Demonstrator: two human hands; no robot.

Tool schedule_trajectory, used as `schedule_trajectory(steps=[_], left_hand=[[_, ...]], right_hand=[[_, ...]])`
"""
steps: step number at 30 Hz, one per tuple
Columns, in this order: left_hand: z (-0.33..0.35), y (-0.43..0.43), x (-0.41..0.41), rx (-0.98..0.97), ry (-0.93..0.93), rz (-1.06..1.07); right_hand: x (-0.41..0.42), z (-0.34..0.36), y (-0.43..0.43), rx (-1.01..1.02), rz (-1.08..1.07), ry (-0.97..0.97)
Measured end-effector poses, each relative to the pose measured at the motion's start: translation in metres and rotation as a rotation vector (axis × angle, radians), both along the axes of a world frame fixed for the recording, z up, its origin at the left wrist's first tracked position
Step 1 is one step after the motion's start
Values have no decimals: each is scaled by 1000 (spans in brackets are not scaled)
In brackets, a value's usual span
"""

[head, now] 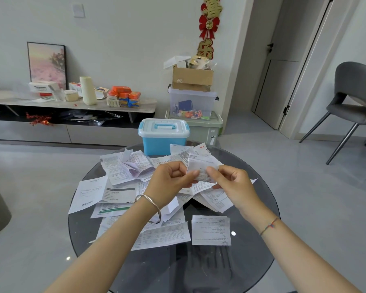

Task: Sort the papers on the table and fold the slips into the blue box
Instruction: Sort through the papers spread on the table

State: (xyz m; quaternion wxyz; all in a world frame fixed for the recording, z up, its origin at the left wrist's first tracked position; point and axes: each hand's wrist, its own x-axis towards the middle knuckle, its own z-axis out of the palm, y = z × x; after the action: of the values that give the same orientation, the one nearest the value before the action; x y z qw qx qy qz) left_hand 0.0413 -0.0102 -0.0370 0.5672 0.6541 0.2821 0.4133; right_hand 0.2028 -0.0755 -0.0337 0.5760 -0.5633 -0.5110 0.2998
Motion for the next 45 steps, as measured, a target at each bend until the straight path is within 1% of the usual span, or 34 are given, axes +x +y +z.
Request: schedule_trajectory(steps=[5, 11, 15, 19, 30, 33, 37, 42, 45], left_hand=[[3, -3, 1, 11, -20, 13], [3, -4, 2, 45, -17, -24], [6, -7, 3, 11, -32, -26], [7, -9, 5, 14, -50, 7], [8, -11, 6, -4, -62, 38], [10, -13, 5, 11, -72, 6], [10, -13, 3, 28, -51, 14], [7, -13, 7, 61, -3, -6], [8, -14, 6, 32, -7, -38]], right_hand=[[3, -2, 1, 120, -46, -42], [3, -6, 4, 66, -73, -115], [2, -6, 4, 104, -116, -148], [-3, -5, 2, 103, -131, -97], [-7, -6, 2, 122, -169, -92], [-6, -5, 3, 125, -204, -64], [1, -2, 2, 126, -264, -53], [1, -2, 1, 137, -241, -18], [1, -1, 1, 146, -224, 9]])
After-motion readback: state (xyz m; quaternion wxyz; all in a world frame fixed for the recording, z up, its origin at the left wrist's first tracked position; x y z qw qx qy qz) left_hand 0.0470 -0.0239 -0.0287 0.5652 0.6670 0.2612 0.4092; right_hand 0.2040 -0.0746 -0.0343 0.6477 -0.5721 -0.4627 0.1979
